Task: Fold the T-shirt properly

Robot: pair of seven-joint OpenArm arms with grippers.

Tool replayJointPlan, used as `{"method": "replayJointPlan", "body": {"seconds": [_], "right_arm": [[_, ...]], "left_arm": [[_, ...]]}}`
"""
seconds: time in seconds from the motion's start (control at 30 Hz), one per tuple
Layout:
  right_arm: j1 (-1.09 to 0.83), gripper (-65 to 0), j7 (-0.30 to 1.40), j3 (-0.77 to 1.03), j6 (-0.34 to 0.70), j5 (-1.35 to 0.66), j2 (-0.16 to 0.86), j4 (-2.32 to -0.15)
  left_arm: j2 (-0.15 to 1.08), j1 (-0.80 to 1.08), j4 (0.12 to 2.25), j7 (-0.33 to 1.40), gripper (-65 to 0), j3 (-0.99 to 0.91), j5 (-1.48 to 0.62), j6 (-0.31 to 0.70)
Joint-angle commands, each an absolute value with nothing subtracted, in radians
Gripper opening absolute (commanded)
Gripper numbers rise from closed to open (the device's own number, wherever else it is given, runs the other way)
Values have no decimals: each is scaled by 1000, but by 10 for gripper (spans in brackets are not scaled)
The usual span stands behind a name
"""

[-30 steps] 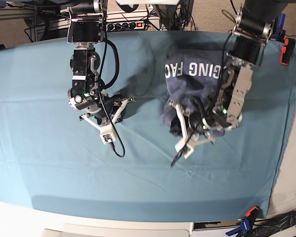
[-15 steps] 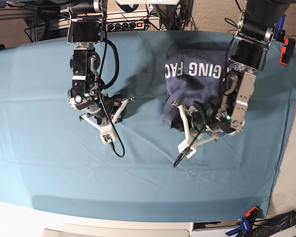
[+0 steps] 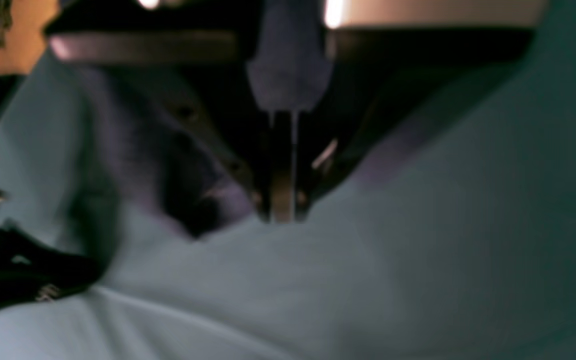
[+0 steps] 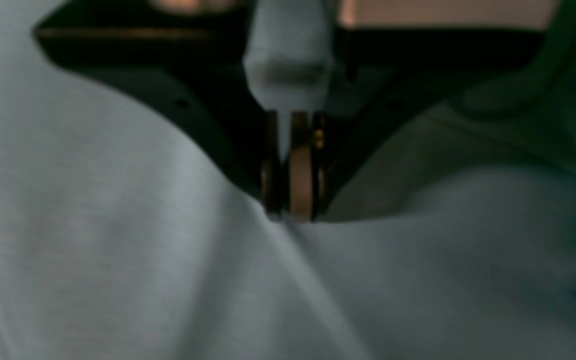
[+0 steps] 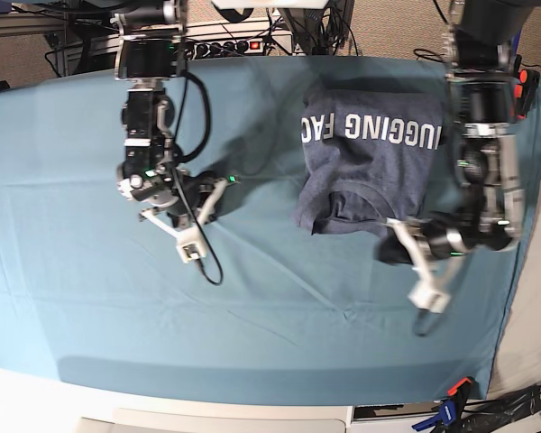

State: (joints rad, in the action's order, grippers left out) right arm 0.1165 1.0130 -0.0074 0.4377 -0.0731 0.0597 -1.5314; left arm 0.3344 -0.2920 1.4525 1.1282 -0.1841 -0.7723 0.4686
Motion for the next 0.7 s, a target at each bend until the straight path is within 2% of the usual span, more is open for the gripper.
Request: {"method": "replayJointPlan", "body": {"seconds": [0.0, 0.2, 0.37, 0.67], "right_arm": [[133, -600, 1026, -5, 429, -56, 84, -1543], [132, -600, 1068, -2, 429, -176, 133, -1578], [113, -600, 1113, 2, 428, -194, 133, -1754], [-105, -600, 1128, 2, 426, -170, 133, -1990]], "left_arm": [[360, -312, 1468, 1119, -650, -207, -813, 474], [450, -242, 1470, 1138, -650, -296, -877, 500], [478, -140, 1505, 1153, -650, -361, -897, 512], [510, 119, 1683, 1182, -650, -521, -924, 544]]}}
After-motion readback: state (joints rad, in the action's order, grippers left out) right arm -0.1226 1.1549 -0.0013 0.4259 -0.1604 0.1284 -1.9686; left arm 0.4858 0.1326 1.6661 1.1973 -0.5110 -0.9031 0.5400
